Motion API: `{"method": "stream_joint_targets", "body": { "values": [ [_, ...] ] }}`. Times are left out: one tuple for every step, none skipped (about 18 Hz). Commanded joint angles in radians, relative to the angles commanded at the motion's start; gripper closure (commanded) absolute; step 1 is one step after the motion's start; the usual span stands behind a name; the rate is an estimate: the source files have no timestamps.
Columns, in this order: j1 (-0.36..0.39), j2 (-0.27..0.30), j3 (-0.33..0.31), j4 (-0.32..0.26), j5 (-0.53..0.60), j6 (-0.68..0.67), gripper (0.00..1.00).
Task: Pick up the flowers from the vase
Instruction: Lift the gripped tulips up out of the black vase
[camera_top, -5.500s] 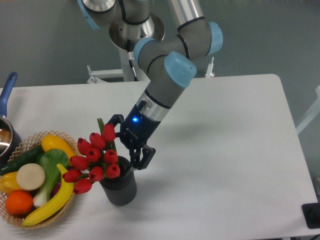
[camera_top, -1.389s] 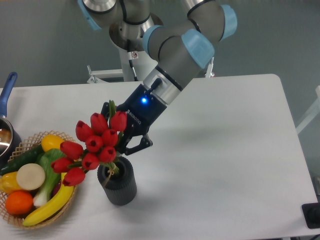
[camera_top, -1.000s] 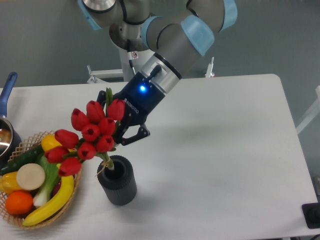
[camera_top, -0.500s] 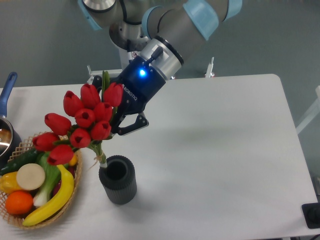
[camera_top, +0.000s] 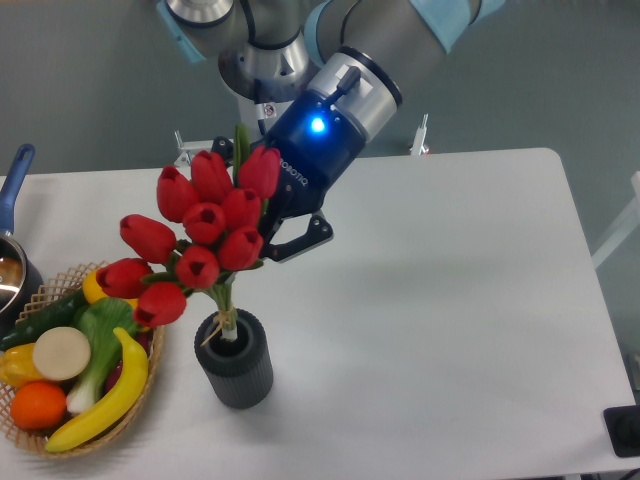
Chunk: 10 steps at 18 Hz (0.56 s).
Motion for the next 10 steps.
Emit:
{"method": "stream_joint_targets", "body": {
  "values": [
    [0.002,0.002,0.0,0.0,0.002,0.003,0.6],
    [0.005,0.002,0.0,0.0,0.002,0.003,0.6],
    [0.012,0.002,0.0,0.0,0.002,0.003,0.6],
    [0.015,0.002,0.0,0.0,0.002,0.003,0.6],
    [0.018,0.002,0.0,0.0,0.002,0.003,0.6],
    [0.02,0.002,0.0,0.0,0.002,0.005,0.6],
    [0.02,0.002,0.0,0.0,0.002,0.003,0.6],
    [0.022,0.002,0.0,0.0,0.002,0.003,0.6],
    [0.022,0.002,-0.002,0.0,0.002,0.003,0.6],
    [0.022,0.002,-0.002,0.0,0.002,0.003,0.6]
  ]
}}
